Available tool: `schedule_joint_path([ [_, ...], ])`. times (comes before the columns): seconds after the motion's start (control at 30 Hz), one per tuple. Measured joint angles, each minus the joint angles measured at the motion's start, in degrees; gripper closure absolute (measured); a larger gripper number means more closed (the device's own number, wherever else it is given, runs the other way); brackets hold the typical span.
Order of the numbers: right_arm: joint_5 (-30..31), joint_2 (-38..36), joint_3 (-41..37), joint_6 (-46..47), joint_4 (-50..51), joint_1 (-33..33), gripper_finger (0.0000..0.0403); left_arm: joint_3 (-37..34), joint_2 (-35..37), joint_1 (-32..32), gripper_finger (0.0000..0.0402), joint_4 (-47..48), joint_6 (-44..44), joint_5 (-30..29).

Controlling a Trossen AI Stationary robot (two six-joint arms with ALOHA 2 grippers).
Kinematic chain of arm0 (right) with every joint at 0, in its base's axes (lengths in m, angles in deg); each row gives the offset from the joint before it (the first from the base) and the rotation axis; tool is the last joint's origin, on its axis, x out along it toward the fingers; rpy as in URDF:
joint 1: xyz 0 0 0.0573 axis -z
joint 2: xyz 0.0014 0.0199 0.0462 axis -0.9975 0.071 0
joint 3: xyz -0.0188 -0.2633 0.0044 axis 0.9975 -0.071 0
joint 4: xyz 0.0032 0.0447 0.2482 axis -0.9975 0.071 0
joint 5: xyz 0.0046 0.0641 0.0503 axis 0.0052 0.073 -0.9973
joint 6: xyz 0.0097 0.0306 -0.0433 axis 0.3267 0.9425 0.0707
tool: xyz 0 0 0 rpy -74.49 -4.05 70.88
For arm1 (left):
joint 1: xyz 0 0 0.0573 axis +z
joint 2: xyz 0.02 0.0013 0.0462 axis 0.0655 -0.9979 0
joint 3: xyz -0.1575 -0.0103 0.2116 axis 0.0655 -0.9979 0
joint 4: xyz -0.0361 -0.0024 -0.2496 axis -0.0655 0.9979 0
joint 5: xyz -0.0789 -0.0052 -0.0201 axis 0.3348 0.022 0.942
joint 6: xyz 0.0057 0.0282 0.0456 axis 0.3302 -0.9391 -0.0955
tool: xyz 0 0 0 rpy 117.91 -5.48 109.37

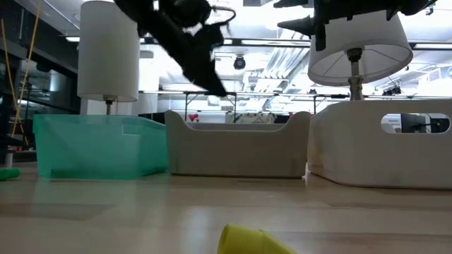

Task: Sort crayons
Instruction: Put the white crayon into the gray bin

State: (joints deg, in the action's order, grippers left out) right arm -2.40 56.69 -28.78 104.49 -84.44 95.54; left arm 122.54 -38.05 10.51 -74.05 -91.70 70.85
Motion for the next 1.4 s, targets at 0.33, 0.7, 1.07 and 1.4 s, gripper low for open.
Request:
schedule_joint_path([
  [0.33,-2.1,-0.22,0.04,4.31,24.23,0.62,0.021,-0.33,12.87,-1.84,0.0201,-8.02,19.25,3.25],
  [0.7,-0.14,-0.51,0.04,31.93,58.59,0.62,0.021,-4.37,21.16,-0.85,0.0204,-19.02,15.62,4.57],
  [1.07,5.81,7.47,0.0,48.67,71.22,0.64,0.021,-4.24,19.78,8.1,0.0204,-13.86,10.64,14.11],
  [1.4,6.13,19.1,0.0,43.85,70.17,2.01,0.021,-4.24,22.78,8.41,0.0204,-7.04,6.04,25.32],
])
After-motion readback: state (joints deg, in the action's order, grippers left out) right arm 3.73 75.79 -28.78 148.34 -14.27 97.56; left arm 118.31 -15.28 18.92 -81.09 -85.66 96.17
